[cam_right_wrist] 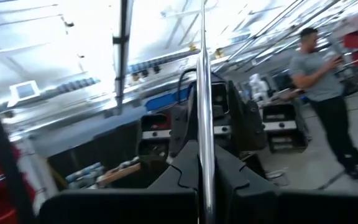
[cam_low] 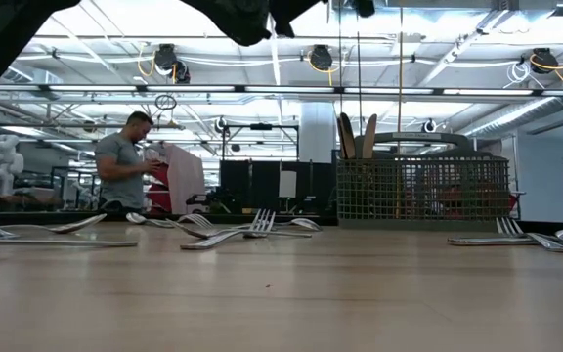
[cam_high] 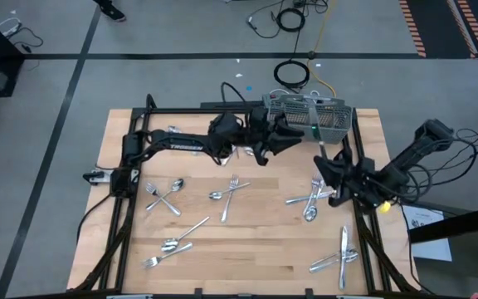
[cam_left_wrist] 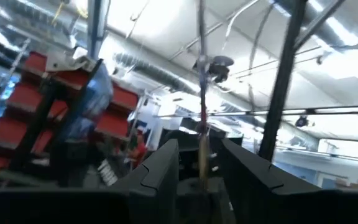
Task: Sort silverware
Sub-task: Put the silver knife into the silverware basket
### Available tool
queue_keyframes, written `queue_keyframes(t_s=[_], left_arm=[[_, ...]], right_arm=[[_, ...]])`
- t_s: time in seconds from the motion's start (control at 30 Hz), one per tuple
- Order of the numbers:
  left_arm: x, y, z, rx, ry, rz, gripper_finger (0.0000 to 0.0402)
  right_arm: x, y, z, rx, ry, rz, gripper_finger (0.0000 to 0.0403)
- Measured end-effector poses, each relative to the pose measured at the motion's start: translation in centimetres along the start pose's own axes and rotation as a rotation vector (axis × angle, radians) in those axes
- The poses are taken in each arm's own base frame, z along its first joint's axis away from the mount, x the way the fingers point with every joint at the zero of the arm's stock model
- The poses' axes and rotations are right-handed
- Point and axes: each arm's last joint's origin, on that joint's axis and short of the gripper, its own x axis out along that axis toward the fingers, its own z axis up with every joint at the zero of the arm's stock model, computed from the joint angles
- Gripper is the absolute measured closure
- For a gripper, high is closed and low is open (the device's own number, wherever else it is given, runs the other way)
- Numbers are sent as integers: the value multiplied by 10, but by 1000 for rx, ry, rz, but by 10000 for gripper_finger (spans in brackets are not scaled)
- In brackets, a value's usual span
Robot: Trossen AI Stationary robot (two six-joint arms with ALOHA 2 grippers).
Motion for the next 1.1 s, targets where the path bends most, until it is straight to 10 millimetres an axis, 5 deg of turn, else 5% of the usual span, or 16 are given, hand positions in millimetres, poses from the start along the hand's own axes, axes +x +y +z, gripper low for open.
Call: queue_keyframes(t_s=[0.23,0.53,1.1], left_arm=[[-7,14,4,-50,45,20,275],[-16,31,4,-134,149,35,275],[-15,31,1,-121,147,68,275]], right_arm=[[16,-11,-3,-1,-43,-82,403],[32,-16,-31,18,-14,-145,403],[46,-28,-38,-22,-8,-128,403]])
